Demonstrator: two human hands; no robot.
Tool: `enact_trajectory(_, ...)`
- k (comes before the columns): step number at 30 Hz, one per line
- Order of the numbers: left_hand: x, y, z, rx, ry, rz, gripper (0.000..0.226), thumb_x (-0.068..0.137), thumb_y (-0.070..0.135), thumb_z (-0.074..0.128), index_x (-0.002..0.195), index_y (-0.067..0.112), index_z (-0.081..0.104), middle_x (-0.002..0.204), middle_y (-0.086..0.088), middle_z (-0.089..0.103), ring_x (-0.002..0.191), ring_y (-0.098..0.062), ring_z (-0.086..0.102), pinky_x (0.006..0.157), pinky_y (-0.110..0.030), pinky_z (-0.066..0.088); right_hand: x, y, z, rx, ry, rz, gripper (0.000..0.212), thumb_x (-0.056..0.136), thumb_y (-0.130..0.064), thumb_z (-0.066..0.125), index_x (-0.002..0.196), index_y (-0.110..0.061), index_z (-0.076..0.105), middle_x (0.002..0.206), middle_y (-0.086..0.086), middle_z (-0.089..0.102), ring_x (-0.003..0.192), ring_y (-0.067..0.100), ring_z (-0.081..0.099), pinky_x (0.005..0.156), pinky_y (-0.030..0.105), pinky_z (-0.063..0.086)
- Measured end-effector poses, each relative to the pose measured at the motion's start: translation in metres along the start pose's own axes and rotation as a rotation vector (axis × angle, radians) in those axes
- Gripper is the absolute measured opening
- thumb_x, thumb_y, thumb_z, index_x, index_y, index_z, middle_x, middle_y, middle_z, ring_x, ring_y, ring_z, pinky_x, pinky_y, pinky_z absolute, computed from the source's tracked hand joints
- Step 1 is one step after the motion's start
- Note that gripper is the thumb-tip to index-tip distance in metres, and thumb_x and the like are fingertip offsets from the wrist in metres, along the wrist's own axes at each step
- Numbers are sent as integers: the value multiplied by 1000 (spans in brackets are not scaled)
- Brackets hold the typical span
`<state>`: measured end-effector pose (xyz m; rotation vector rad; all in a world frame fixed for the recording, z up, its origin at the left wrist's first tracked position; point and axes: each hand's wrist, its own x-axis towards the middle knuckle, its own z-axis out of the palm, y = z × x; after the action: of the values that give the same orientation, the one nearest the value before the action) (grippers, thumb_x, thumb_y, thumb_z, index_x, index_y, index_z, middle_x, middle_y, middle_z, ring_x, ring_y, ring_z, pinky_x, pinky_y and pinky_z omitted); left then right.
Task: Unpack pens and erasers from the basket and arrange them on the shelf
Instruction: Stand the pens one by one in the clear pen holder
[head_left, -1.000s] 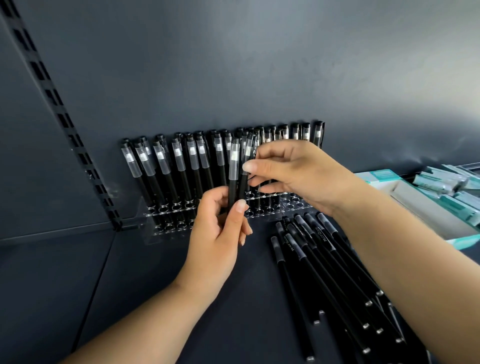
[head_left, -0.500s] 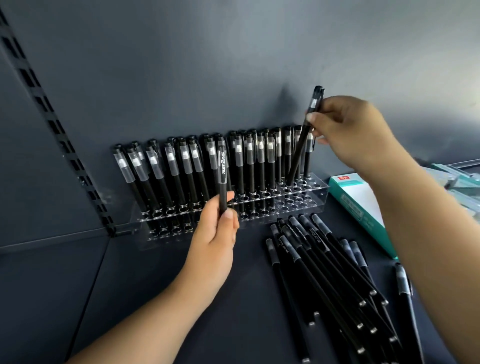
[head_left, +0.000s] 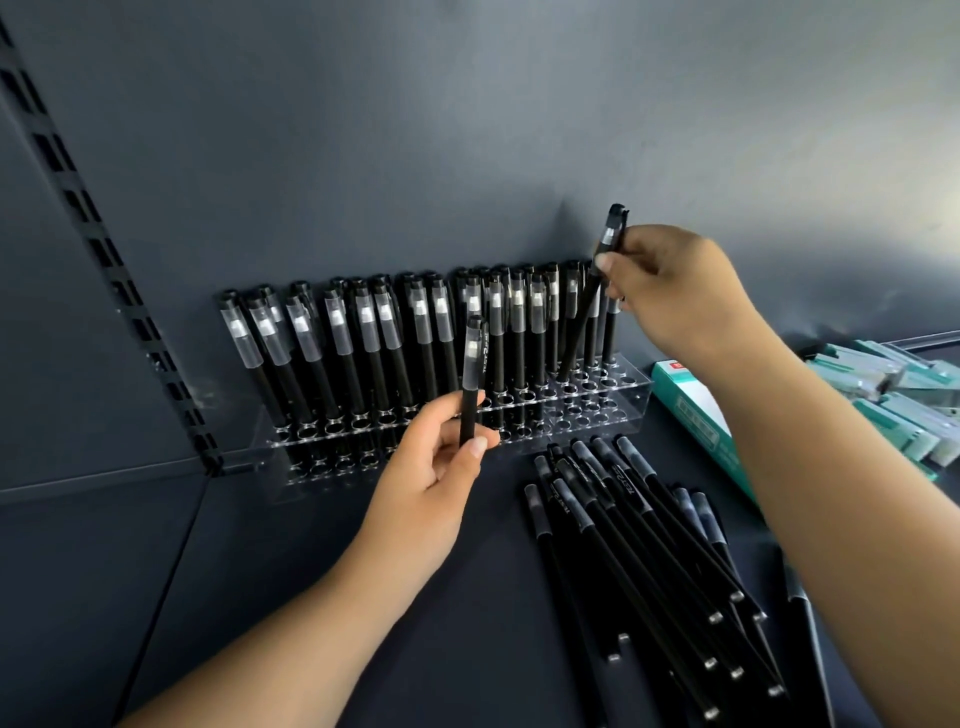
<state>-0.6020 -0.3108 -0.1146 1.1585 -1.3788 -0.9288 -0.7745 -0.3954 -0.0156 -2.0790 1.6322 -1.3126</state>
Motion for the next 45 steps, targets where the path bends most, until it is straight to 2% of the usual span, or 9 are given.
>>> enact_trajectory(4, 0, 1, 0, 10, 2, -29, 38, 92, 5, 47, 100, 42, 51, 91, 21, 65, 96, 4, 58, 101, -40, 43, -3, 4, 6, -59, -91, -5, 28, 90, -22, 54, 90, 4, 61, 84, 21, 64, 71, 28, 58, 67, 25, 46)
enact_trajectory(8, 1, 1, 1, 21, 2, -67, 45, 90, -2, 47, 98, 43, 51, 88, 24, 65, 96, 5, 58, 100, -37, 44, -8, 10, 16, -116, -215, 51, 36, 89, -24, 56, 78, 9, 52, 69, 22, 53, 39, 9, 39, 37, 14, 23)
enact_trajectory(17, 1, 2, -1, 6, 10, -60, 25, 86, 12, 60, 92, 36, 54, 88, 6, 70, 81, 0, 64, 65, -5, 45, -10, 8, 12, -242, -277, 65, 44, 87, -42, 55, 85, 0, 67, 81, 22, 66, 59, 20, 47, 58, 27, 41)
enact_trajectory(22, -1, 9, -1, -58, 44, 17, 23, 85, 13, 60, 94, 33, 56, 76, 6, 71, 71, -5, 69, 61, -2, 42, -12, -16, -12, -227, -255, -42, 46, 84, -43, 57, 85, 2, 66, 86, 23, 66, 71, 31, 60, 69, 31, 48)
enact_trajectory(25, -4, 14, 0, -76, 27, 48, 22, 84, 13, 59, 95, 32, 56, 75, 11, 72, 64, -8, 69, 61, -4, 43, -21, -34, -17, 32, -341, -10, 33, 81, -42, 60, 78, -10, 71, 79, 5, 71, 76, 14, 66, 80, 31, 52)
enact_trajectory(30, -11, 21, 1, -56, -30, 98, 22, 81, 17, 59, 96, 33, 57, 75, 13, 72, 60, -6, 67, 59, -5, 43, -34, -45, -9, 253, -570, 30, 19, 80, -37, 61, 81, -20, 69, 76, -10, 69, 72, -1, 63, 70, 16, 52)
enact_trajectory(34, -13, 17, 2, 11, -140, 163, 26, 78, 33, 51, 103, 40, 54, 84, 22, 70, 76, 2, 67, 70, -4, 43, -35, -45, -1, 326, -635, 87, 26, 82, -25, 63, 92, -2, 65, 83, -1, 71, 73, 4, 66, 74, 20, 55)
enact_trajectory(39, -7, 8, 0, 250, -198, 315, 26, 87, 52, 40, 111, 46, 48, 120, 41, 48, 121, 16, 37, 97, -1, 24, -28, -39, -11, 291, -657, 194, 23, 82, -26, 63, 79, -3, 61, 60, -5, 68, 61, 8, 67, 65, 21, 56)
enact_trajectory(45, -5, 1, -3, 840, -173, 445, 67, 82, 69, -2, 137, 32, 8, 142, 25, 6, 129, 16, -21, 105, -10, -19, -9, -19, -37, 121, -389, 214, 15, 82, -26, 66, 78, -12, 67, 62, 0, 68, 61, 8, 67, 76, 29, 57)
